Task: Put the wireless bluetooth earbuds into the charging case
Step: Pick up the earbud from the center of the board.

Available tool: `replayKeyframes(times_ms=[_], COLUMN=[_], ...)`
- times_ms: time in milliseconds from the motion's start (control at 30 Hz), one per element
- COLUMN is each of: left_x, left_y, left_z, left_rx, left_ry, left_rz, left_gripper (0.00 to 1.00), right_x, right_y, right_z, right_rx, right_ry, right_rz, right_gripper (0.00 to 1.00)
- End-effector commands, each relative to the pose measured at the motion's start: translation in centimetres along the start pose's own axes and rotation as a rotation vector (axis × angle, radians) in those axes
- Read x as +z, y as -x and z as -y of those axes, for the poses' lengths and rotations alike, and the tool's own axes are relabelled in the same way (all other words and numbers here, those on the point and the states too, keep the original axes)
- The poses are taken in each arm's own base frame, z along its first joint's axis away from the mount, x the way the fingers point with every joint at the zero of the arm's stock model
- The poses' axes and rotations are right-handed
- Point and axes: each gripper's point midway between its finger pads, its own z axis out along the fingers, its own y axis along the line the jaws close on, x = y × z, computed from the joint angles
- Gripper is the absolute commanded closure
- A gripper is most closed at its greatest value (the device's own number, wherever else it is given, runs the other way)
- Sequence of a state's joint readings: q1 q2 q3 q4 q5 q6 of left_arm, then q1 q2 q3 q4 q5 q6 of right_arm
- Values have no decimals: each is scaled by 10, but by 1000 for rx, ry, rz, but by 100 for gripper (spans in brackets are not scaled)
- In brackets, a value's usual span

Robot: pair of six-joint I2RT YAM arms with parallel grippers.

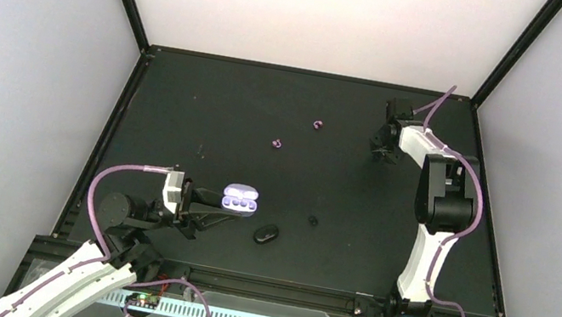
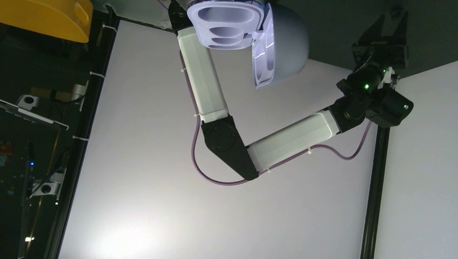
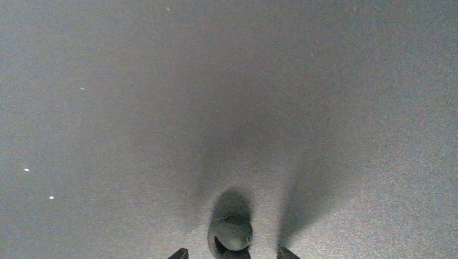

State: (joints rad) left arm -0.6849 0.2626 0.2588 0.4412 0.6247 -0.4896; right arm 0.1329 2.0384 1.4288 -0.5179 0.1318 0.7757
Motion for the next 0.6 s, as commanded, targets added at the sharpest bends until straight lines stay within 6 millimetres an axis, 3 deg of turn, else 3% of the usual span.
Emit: replayKeyframes(times_ms=[0,567], left_x=[-2,-3], left_y=[7,8], left_z=[6,7], left_rx=[22,24], left_ry=[-17,-18], left_rz=[26,32], left_gripper=[98,98], right_x=[5,7], right_y=[1,1], right_z=[7,6], right_rx=[-9,-45], right_ry=[-40,-49], right_rz=[-12,-29], right_gripper=[59,74])
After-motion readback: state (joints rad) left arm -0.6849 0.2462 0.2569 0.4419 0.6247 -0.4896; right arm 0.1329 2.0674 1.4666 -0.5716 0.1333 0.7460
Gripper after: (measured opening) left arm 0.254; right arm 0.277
